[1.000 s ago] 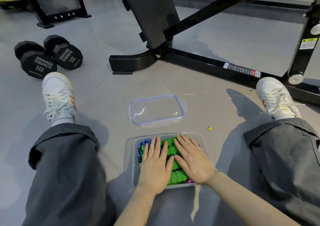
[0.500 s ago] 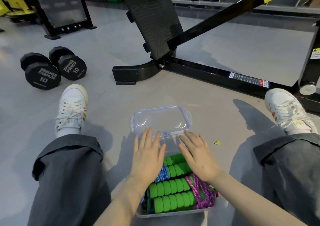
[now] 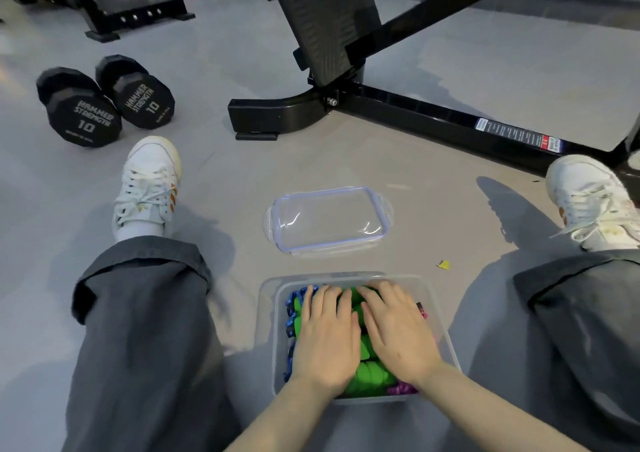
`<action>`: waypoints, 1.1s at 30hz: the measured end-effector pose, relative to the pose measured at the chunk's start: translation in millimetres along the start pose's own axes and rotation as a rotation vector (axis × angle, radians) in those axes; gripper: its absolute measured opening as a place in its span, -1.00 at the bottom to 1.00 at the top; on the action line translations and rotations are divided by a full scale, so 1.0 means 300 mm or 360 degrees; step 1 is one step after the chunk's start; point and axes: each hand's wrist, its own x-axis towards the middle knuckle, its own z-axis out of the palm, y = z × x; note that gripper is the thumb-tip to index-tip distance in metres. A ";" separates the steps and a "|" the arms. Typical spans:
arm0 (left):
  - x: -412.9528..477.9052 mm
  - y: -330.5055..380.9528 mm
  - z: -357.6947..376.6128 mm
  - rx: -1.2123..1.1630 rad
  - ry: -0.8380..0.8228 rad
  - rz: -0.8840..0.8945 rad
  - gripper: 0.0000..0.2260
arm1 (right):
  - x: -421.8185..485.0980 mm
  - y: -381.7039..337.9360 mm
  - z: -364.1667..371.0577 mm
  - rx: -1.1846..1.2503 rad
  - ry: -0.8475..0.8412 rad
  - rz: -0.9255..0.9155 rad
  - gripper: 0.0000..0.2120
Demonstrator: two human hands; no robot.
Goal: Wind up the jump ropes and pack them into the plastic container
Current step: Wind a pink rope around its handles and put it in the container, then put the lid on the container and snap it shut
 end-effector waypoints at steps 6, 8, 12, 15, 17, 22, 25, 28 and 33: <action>-0.040 0.020 -0.047 0.0004 -0.0388 -0.0244 -0.38 | -0.017 0.006 -0.041 -0.0047 -0.0256 -0.0041 -0.52; -0.055 0.014 -0.033 -0.0047 -0.0239 -0.0355 -0.38 | -0.042 0.031 -0.051 -0.0243 -0.0304 -0.0049 -0.43; -0.065 0.009 0.012 -0.0046 0.0001 -0.0337 -0.39 | -0.068 0.023 -0.055 -0.0231 -0.0539 0.0122 -0.44; -0.052 0.005 0.034 -0.0018 0.0109 -0.0306 -0.41 | -0.062 0.027 -0.059 -0.0248 -0.0500 0.0125 -0.44; -0.050 0.002 0.042 0.0052 0.0110 -0.0280 -0.40 | -0.055 0.029 -0.055 -0.0300 -0.0468 0.0089 -0.44; -0.054 -0.005 0.033 0.0080 0.0112 -0.0286 -0.39 | -0.055 0.009 -0.059 -0.0269 -0.0548 0.0143 -0.43; -0.051 0.006 0.014 0.0048 -0.0033 -0.0261 -0.40 | -0.061 0.030 -0.044 -0.0232 -0.0479 0.0182 -0.44; -0.045 0.019 -0.021 0.0005 -0.0221 -0.0214 -0.36 | -0.079 0.053 -0.013 -0.0142 -0.0381 0.0096 -0.30; -0.048 0.015 -0.040 -0.0018 -0.0472 -0.0209 -0.36 | -0.081 0.051 -0.012 -0.0098 -0.0342 0.0195 -0.14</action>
